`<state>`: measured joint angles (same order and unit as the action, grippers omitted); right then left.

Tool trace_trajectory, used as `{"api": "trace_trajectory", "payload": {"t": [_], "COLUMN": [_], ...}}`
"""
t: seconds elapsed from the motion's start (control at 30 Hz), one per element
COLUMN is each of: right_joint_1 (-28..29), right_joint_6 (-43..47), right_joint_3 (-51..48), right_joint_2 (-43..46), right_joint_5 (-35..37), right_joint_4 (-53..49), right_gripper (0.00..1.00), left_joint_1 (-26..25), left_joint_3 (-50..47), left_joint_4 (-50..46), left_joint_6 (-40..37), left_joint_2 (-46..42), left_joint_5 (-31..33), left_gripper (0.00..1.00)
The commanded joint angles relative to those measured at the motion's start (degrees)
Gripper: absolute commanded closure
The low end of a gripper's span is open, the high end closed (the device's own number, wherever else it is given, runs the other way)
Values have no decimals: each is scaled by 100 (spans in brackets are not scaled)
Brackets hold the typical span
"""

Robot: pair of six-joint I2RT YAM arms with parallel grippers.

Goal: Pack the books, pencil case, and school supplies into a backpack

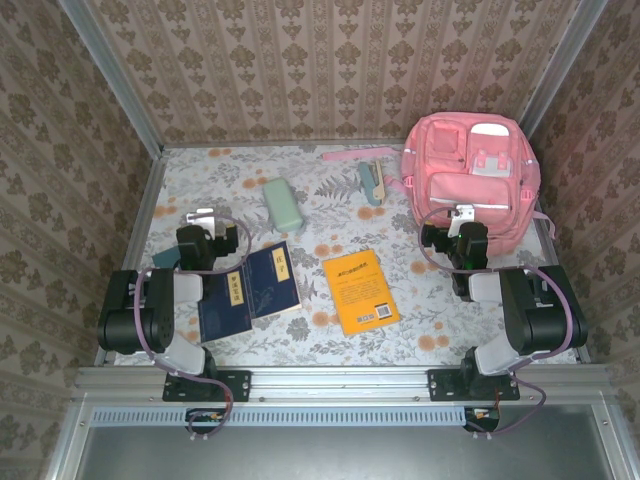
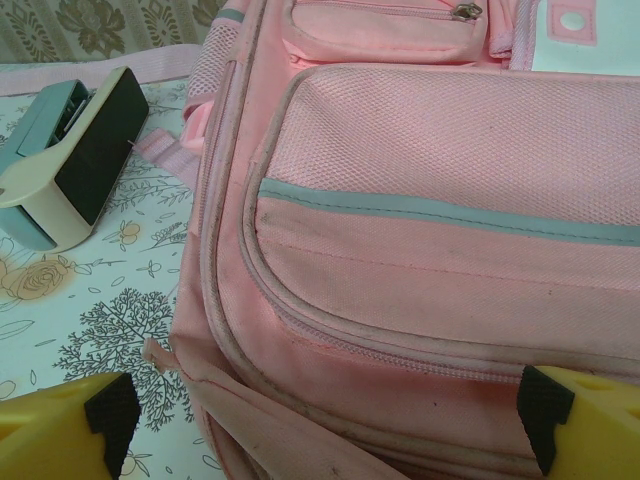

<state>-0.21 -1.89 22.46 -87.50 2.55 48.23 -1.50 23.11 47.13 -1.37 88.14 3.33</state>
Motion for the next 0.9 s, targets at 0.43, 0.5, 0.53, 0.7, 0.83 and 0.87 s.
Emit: {"api": "trace_trajectory", "payload": {"t": [0.43,0.5,0.53,0.7,0.83,0.87], "right_joint_1": [-146,-277,-325,-351,-335,-313], "right_joint_6": [-2486,-2500,-2510,-2365,-2412,-2385], "right_joint_3": [2164,2515,2704,3681,4381,4564], "right_joint_2": [1432,1229,1076,104,-746,-925], "right_joint_5": [1216,723,589,185,-366,-524], "right_joint_4": [-4451,-4696,-4852,-5575,-5814,-5882], "right_gripper": [0,0,0,0,0,0], "left_joint_1": [319,342,327,-4,-485,-591], "left_joint_3": [3384,3464,3437,3222,3091,3086], "left_joint_4": [-6693,-6912,-6926,-7153,-7445,-7512], "left_joint_6": [2508,2608,2628,2693,2677,2651], "left_joint_2": [-1688,-1739,-1821,-2339,-2735,-2803], "left_joint_5": [371,88,-113,-319,-153,-69], "left_gripper": [0,0,0,0,0,0]}}
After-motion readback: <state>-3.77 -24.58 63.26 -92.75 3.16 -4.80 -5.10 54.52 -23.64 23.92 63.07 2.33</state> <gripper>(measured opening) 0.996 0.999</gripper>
